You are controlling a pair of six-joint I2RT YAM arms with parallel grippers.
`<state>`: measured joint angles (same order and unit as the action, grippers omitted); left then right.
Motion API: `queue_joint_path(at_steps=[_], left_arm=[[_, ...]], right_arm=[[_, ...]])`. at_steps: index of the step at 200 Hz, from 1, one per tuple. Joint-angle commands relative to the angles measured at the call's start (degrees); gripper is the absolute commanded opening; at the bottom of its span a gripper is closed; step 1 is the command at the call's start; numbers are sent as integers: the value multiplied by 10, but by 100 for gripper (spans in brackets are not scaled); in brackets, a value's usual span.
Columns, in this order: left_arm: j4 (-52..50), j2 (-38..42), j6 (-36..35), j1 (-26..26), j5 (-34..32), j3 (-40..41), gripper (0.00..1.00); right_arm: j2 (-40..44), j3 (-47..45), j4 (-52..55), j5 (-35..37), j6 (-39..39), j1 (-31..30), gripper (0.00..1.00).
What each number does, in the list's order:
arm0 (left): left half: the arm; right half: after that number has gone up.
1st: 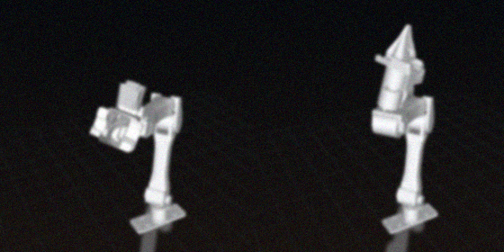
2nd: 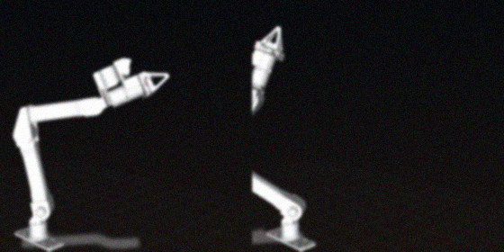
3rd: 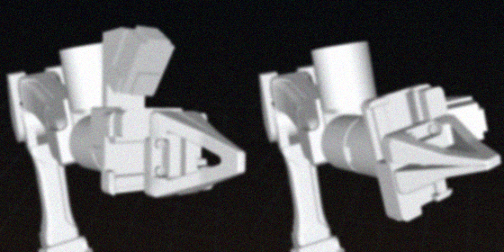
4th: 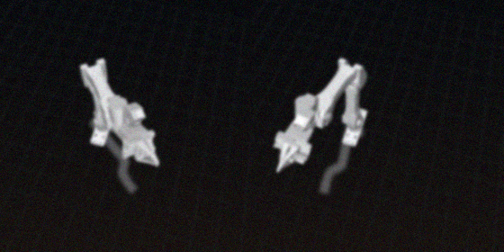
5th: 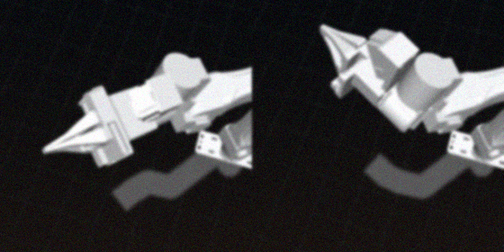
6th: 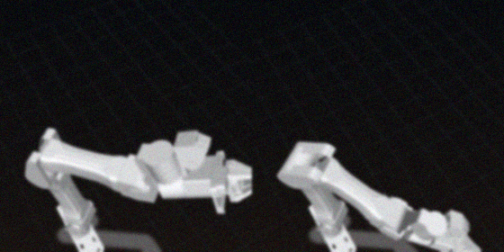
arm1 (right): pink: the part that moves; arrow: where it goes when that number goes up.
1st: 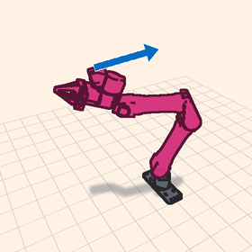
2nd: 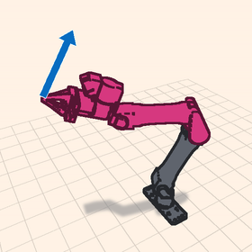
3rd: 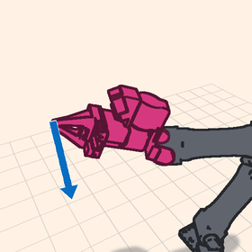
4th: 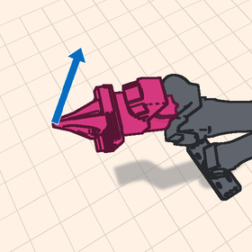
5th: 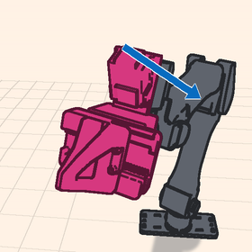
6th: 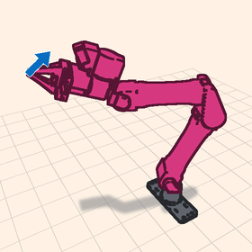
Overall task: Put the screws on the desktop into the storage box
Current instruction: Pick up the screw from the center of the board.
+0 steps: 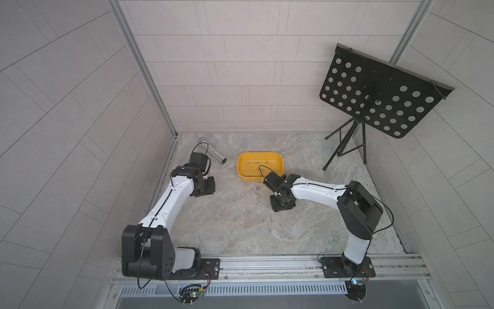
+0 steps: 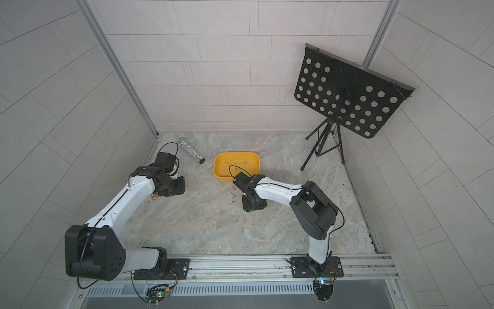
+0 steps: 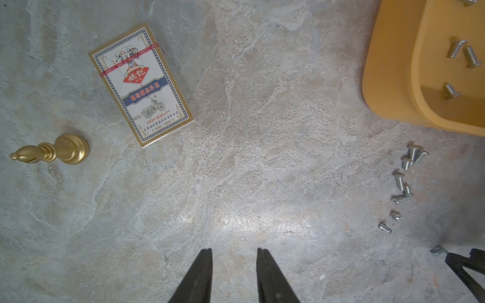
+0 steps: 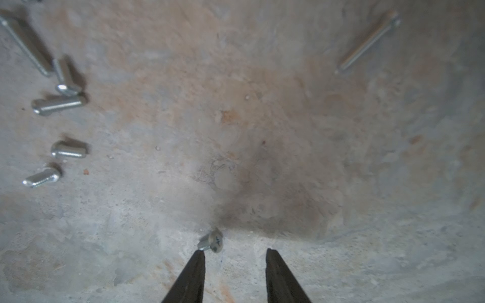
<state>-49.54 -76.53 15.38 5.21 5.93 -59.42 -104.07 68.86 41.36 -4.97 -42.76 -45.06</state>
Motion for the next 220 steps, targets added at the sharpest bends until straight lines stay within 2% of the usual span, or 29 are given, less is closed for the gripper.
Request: queue_joint_path(at_steps=[1, 74, 176, 220], left_arm=[[-3, -2, -8, -4, -1, 7, 35], [-3, -2, -8, -4, -1, 7, 35], [-3, -5, -8, -4, 0, 7, 35], [-3, -5, -8, -4, -1, 7, 35]], right_arm=[[2, -3, -10, -1, -22, -9, 43], [-24, -14, -23, -7, -34, -18, 41], [-44, -12, -35, -12, -33, -18, 15], [-39, -4, -26, -5, -25, -18, 13]])
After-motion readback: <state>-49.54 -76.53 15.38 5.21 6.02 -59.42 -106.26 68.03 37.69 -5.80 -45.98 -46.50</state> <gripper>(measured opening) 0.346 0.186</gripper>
